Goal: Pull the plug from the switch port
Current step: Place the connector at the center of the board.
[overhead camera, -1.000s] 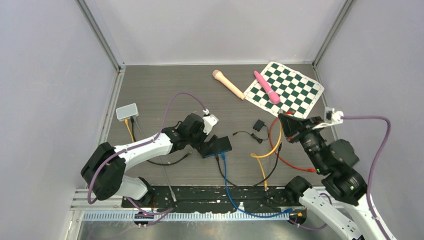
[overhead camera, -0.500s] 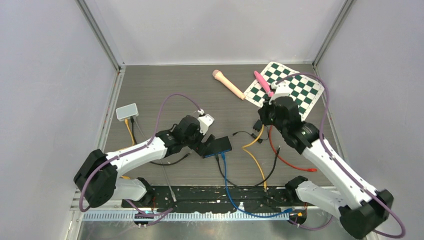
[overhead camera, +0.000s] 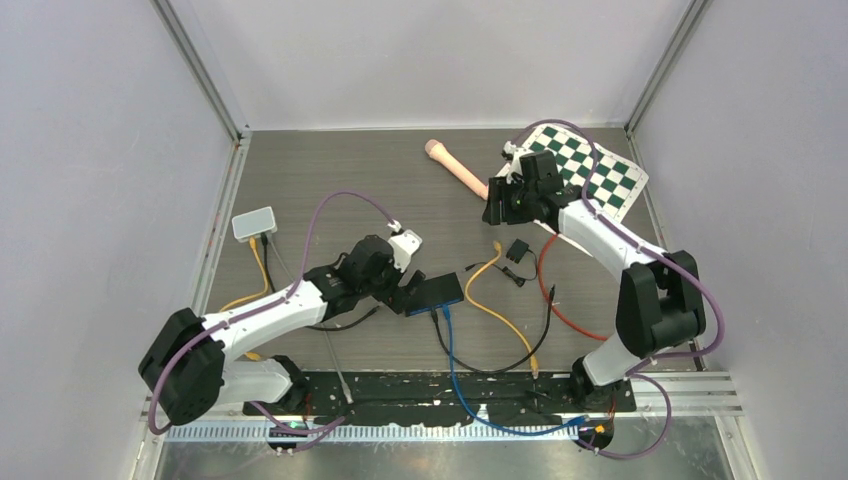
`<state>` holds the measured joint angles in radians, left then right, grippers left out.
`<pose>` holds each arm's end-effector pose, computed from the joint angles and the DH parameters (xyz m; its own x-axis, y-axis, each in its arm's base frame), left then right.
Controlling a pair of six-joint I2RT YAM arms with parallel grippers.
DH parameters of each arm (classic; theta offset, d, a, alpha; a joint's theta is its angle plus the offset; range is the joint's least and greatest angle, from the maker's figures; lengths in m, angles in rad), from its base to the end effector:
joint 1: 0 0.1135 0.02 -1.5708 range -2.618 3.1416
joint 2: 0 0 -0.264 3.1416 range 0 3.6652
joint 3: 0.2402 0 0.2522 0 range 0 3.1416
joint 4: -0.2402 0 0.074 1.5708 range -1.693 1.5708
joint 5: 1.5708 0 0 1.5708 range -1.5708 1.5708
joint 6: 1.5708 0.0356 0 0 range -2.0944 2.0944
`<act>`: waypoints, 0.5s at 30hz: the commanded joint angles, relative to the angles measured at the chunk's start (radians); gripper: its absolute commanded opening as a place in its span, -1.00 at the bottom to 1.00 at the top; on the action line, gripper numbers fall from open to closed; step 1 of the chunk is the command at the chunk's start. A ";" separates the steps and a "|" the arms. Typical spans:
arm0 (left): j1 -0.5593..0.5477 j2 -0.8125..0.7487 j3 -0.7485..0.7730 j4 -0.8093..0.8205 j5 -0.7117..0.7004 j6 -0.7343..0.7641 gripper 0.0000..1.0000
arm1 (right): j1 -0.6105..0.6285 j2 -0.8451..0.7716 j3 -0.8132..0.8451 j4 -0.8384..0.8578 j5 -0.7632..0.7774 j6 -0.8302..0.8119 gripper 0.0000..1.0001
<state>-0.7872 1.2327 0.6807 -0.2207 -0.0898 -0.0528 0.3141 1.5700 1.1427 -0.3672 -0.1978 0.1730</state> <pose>0.1793 -0.1754 0.2088 -0.5269 0.4543 -0.7183 0.6333 0.7735 0.0247 0.3249 0.1129 0.2529 -0.7432 -0.0639 -0.6660 -0.3106 0.9147 0.2587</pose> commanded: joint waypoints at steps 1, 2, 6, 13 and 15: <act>0.000 -0.050 -0.022 0.031 -0.029 -0.018 0.99 | -0.002 -0.118 0.000 0.019 -0.047 0.019 0.31; 0.000 -0.056 -0.029 0.033 -0.032 -0.018 0.99 | -0.002 -0.145 -0.035 0.019 -0.027 0.020 0.32; 0.000 -0.064 -0.044 0.052 -0.037 -0.018 0.99 | -0.002 -0.366 -0.174 0.013 -0.023 0.041 0.32; 0.002 -0.009 -0.019 0.057 -0.049 -0.021 0.99 | 0.003 -0.748 -0.488 -0.013 -0.073 0.157 0.27; 0.001 0.005 -0.015 0.059 -0.047 -0.023 0.99 | 0.005 -0.827 -0.545 -0.049 -0.054 0.176 0.25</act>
<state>-0.7872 1.2133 0.6411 -0.2150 -0.1211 -0.0540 0.3141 0.8474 0.7055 -0.3603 -0.2539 0.2790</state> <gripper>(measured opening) 0.994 0.635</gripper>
